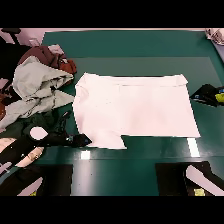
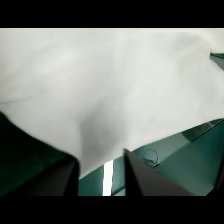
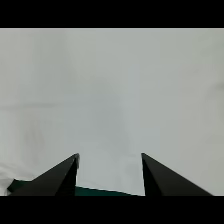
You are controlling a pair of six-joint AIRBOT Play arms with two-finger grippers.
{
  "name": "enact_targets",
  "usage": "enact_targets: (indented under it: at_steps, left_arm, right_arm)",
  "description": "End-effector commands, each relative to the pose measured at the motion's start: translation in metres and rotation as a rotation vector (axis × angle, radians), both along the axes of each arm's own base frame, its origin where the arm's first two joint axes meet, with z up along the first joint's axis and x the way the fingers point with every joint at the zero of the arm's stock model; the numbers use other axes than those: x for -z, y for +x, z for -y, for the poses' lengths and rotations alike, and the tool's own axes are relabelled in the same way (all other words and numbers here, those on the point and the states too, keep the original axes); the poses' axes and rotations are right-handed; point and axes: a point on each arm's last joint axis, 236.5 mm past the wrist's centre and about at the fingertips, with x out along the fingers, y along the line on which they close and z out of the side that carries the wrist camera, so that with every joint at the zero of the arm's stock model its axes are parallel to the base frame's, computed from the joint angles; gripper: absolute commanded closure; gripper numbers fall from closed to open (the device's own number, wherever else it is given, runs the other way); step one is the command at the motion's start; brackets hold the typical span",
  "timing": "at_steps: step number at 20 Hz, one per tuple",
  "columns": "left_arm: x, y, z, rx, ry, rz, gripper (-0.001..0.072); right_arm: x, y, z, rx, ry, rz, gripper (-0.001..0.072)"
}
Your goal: Fold the shirts.
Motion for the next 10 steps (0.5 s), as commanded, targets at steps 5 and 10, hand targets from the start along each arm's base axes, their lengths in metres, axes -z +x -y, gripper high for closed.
enact_targets:
  at_steps: [5,10]
  left_arm:
    - [-0.091,0.032,0.045,0.046,-0.209,0.116,0.0681]
    - [-0.131,0.071,0.034,-0.025,-0.114,0.195,0.0681]
  right_arm:
    - [0.011,-0.015,0.017,-0.002,-0.083,-0.071,0.0249]
    - [0.058,-0.060,0.029,0.007,-0.147,-0.240,0.0122]
